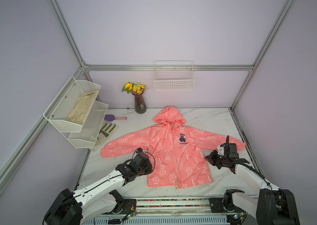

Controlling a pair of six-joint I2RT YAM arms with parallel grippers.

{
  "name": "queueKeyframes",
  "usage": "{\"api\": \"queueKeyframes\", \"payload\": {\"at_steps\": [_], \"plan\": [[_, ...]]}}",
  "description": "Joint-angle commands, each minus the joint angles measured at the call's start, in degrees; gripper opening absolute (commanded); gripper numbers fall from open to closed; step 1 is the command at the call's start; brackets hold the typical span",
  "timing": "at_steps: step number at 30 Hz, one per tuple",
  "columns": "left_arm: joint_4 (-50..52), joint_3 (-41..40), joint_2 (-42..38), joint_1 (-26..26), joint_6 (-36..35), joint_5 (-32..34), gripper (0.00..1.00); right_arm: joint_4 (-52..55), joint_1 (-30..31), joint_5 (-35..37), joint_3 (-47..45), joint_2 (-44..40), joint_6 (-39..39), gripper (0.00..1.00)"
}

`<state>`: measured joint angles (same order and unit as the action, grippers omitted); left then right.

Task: Unzip the jacket
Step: Smooth out the jacket at the center of the board, then reset both arms

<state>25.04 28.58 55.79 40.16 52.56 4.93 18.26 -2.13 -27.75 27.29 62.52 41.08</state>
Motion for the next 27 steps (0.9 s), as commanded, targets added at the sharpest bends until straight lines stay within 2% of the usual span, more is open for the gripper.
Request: {"api": "queueKeyframes", "payload": {"at_steps": [1,2,6,8,10,11,14,16,19,21,23,27], "plan": [[4.0,8.1,-5.0,0.1,-8.5,10.0,0.7,0.6,-0.2,-0.6,6.1,-2.0,-8.4,0.1],[3.7,9.5,-6.2,0.1,-11.8,13.3,0.8,1.1,-0.2,1.0,8.1,-2.1,-11.4,0.13],[-2.5,12.8,-9.9,0.0,-28.3,29.5,1.0,-0.9,-0.2,13.0,12.2,-4.0,-21.3,0.33],[-11.0,11.1,-11.8,0.0,-37.8,36.6,1.0,-5.7,-0.2,17.2,11.0,-5.6,-22.6,0.39],[-23.1,7.9,-14.1,-0.2,-50.6,40.2,1.0,-11.9,-0.2,21.4,7.8,-9.1,-23.6,0.51],[-30.5,5.7,-15.4,-0.5,-55.7,42.3,1.0,-17.7,-0.2,23.7,4.6,-11.7,-25.4,0.96],[-52.3,-2.8,-18.3,-3.9,-67.4,39.9,1.0,-32.0,-0.2,30.0,-3.5,-16.0,-31.0,0.97],[-59.2,-6.3,-18.3,-8.9,-65.6,37.9,1.0,-38.7,-0.2,33.7,-6.8,-14.7,-34.4,0.97],[-49.9,-5.5,-14.6,-21.0,-51.4,35.6,1.0,-44.2,-0.2,36.3,-7.8,-6.9,-36.3,0.97],[-44.8,-4.3,-9.9,-27.5,-43.0,35.0,1.0,-54.4,-0.2,36.1,-10.2,1.2,-36.6,0.97],[-45.3,-4.8,-5.5,-30.3,-41.4,34.3,1.0,-66.0,-0.2,35.4,-12.0,10.3,-36.2,0.97],[-51.1,-6.2,1.9,-32.3,-43.4,31.3,1.0,-85.6,-0.2,29.7,-11.4,29.7,-34.9,0.97]]}}
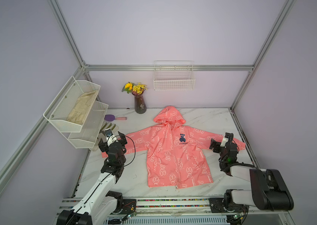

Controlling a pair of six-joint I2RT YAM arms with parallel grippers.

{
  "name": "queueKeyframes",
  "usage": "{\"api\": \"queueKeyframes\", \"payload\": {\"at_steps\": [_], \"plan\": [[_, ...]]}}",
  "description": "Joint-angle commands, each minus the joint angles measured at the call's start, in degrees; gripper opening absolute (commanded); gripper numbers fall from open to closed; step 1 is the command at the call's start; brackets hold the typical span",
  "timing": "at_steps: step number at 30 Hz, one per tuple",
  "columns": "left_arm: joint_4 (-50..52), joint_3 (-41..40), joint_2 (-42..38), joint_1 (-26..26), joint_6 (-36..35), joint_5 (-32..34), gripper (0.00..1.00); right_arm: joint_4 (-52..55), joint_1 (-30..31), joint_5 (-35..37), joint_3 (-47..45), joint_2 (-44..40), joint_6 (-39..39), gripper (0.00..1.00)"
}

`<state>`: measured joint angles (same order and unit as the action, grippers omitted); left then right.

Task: Unzip the jacket
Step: Reset both arms

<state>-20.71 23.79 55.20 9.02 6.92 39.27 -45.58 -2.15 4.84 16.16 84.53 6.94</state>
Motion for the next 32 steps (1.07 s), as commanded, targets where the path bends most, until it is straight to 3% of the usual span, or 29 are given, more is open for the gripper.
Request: {"api": "queueKeyframes", "payload": {"at_steps": [1,3,5,7,8,10,13,16,19,32], "plan": [[-6.3,-1.7,4.0,-1.9,2.2,-4.6,1.0,-22.7,-0.1,-3.0,1.1,11.2,-1.2,0.97],[-10.9,-2.8,8.3,-3.2,3.0,-5.7,1.0,-29.4,-0.1,-4.9,3.9,20.1,-0.4,0.97],[-16.7,-3.8,12.4,-4.9,2.1,-9.1,1.0,-13.2,0.0,-5.3,7.4,15.1,-2.7,0.97],[-22.6,-4.1,17.6,-5.4,-1.3,-9.6,1.0,-23.3,0.5,-5.6,5.3,17.9,-2.6,0.97],[-25.0,-4.0,20.4,-5.6,-1.5,-9.3,1.0,-19.7,0.9,-3.7,5.0,15.8,-2.7,0.97],[-30.5,-4.6,26.7,-6.3,-1.5,-10.8,1.0,-23.1,1.2,-1.2,5.0,17.7,-2.1,0.97],[-40.2,-3.7,36.8,-6.7,-6.3,-17.0,1.0,-13.2,1.3,-2.3,8.9,16.5,-2.7,0.97],[-30.0,-0.9,34.2,-6.7,-3.1,-16.2,1.0,-10.2,3.2,-1.2,10.9,17.1,-5.0,0.97],[-37.2,-3.0,35.9,-6.8,-4.9,-16.5,1.0,-10.1,3.2,-1.9,11.0,17.3,-5.0,0.97],[-35.8,-2.7,35.2,-6.6,-4.7,-16.5,1.0,-11.1,3.6,-1.3,10.7,17.2,-5.5,0.97]]}}
